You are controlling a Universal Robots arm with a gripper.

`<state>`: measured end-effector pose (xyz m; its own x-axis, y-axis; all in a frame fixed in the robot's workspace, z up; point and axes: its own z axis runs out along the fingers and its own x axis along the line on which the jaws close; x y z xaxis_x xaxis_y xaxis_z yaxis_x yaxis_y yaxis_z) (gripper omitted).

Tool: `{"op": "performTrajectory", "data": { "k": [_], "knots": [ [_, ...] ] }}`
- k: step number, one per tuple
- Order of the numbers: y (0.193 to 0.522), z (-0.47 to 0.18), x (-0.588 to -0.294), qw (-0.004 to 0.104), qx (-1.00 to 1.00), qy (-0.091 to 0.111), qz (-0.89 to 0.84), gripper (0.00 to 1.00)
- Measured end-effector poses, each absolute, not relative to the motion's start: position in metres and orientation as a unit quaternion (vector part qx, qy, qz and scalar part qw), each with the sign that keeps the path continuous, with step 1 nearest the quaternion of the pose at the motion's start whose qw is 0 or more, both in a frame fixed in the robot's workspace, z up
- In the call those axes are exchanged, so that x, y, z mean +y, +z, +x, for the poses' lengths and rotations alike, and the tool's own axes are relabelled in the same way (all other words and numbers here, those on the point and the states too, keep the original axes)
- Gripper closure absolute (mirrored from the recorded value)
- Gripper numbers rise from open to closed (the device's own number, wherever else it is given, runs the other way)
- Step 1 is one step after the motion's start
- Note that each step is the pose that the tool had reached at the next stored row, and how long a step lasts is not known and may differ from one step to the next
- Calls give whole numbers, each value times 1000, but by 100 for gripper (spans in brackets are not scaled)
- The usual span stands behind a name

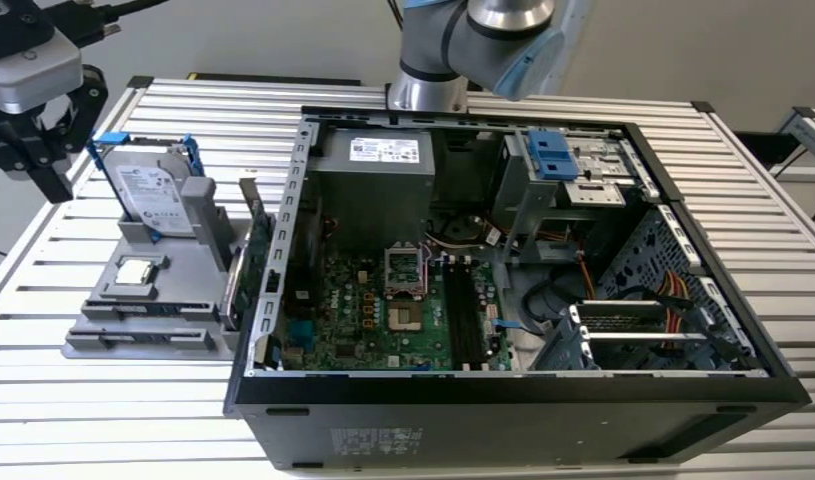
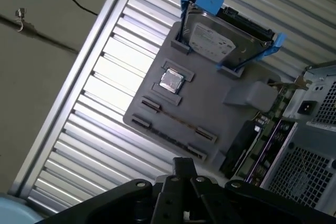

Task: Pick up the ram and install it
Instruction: 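Pick up the ram and move it above insertion slot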

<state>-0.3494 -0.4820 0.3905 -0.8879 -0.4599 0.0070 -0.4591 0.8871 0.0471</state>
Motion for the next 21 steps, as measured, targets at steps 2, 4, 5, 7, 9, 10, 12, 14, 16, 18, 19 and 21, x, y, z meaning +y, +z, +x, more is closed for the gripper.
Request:
{"op": "performTrajectory", "data": {
  "k": [2, 4, 5, 7, 9, 10, 12, 14, 16, 18, 19, 21],
  "knots": [
    [390, -349, -482, 9, -969, -22, 246, 100],
    [390, -349, -482, 9, -966, -22, 256, 100],
    [390, -349, -482, 10, -965, -22, 261, 100],
    [390, -349, -482, 10, -962, -22, 271, 100],
    [391, -349, -482, 10, -959, -22, 281, 100],
    [390, -349, -482, 10, -958, -22, 285, 100],
    [390, -349, -482, 10, -955, -22, 295, 100],
    [390, -349, -482, 11, -952, -21, 304, 100],
    [390, -349, -482, 11, -949, -21, 313, 100],
    [390, -349, -482, 11, -946, -21, 322, 100],
    [391, -349, -482, 11, -945, -21, 327, 100],
    [390, -349, -482, 11, -941, -21, 337, 100]
  ]
}}
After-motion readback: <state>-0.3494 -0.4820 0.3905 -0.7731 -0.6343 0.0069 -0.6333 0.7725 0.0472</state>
